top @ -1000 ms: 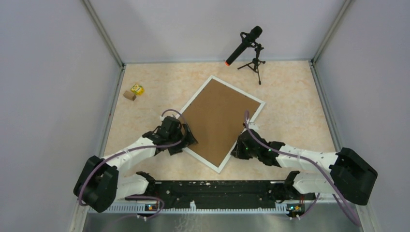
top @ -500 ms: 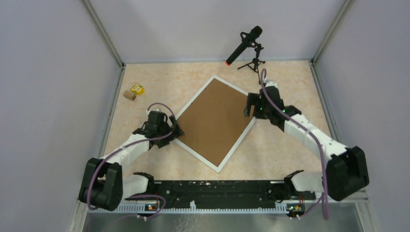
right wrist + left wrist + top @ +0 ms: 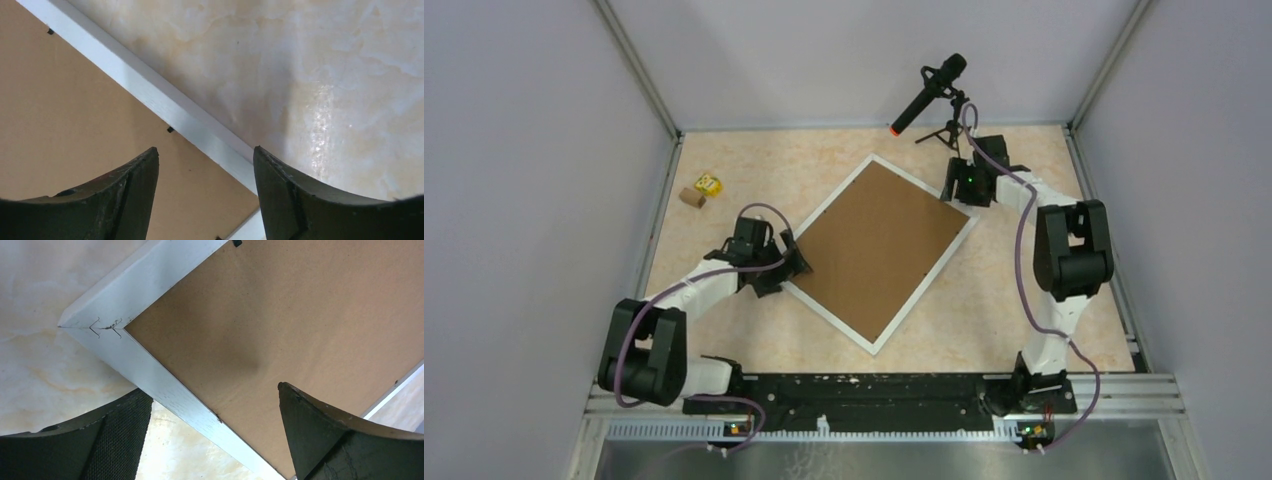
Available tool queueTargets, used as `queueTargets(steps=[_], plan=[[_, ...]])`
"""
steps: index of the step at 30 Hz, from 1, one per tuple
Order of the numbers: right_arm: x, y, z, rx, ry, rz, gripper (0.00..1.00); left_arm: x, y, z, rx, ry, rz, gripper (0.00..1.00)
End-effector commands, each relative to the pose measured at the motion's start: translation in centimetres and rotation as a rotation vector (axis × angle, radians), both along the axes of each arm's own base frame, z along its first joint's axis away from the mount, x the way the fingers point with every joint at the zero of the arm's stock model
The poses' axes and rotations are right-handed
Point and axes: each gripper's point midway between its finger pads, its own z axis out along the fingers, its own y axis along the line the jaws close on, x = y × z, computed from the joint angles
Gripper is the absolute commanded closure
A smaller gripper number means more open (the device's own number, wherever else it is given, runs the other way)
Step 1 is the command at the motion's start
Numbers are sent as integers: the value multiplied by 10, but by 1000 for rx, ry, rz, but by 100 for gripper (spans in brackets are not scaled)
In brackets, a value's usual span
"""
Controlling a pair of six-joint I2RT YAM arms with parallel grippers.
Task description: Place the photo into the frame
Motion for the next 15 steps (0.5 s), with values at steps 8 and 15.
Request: queueTargets(steps=[8,15], plan=[[-78,-3,-37,51,107,8,55,39,-5,-1,45,17,-92,1],[-163,-2,-42,94,127,-24,54,78,2,8,103,2,-111,1]])
